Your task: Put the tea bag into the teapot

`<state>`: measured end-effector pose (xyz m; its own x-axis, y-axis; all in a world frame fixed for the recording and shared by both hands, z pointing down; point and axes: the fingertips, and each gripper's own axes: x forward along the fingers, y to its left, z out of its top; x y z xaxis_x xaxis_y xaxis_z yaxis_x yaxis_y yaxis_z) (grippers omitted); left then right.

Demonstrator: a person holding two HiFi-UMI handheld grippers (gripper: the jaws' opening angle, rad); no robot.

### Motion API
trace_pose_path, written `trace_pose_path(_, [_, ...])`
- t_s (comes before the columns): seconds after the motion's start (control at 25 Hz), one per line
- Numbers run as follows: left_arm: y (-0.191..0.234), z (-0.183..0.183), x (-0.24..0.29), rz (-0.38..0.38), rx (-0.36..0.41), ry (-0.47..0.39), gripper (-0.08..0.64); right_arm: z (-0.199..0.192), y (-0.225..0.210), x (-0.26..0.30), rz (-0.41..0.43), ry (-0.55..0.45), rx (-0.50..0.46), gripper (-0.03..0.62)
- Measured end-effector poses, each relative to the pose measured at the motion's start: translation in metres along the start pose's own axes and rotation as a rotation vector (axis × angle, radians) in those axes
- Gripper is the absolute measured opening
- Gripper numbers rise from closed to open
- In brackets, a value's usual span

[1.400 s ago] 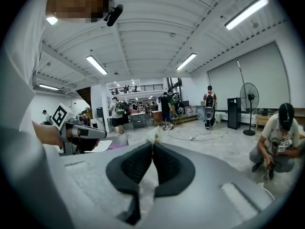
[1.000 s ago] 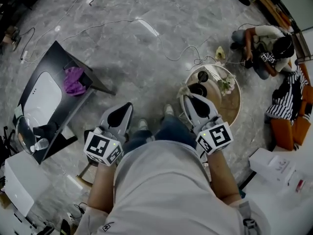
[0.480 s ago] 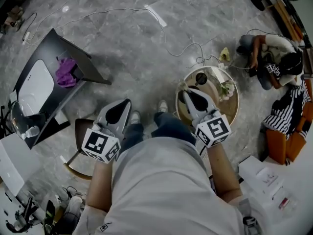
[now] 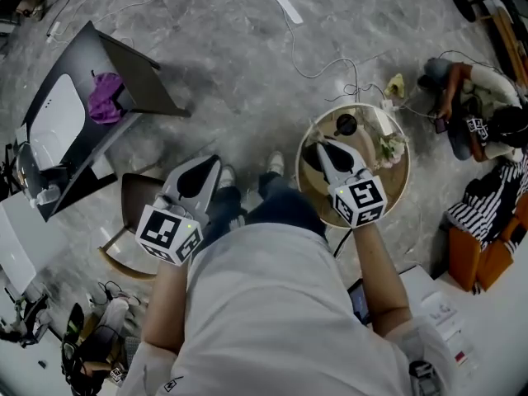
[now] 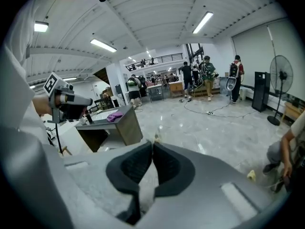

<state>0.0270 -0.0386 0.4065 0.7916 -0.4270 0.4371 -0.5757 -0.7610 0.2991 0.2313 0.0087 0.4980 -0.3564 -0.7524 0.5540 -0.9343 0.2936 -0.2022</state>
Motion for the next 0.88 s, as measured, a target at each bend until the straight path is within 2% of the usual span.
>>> trace_pose_path(0.48, [-0.017, -0.023, 0.016, 0.066, -0.049, 0.061, 0.008, -0.114, -0.055, 0.019, 0.019, 0.235, 0.051, 0.011])
trace_pose_path(0.88, [-0.028, -0.040, 0.023, 0.086, -0.093, 0.103, 0.008, -0.191, -0.088, 0.031, 0.025, 0.418, 0.041, 0.011])
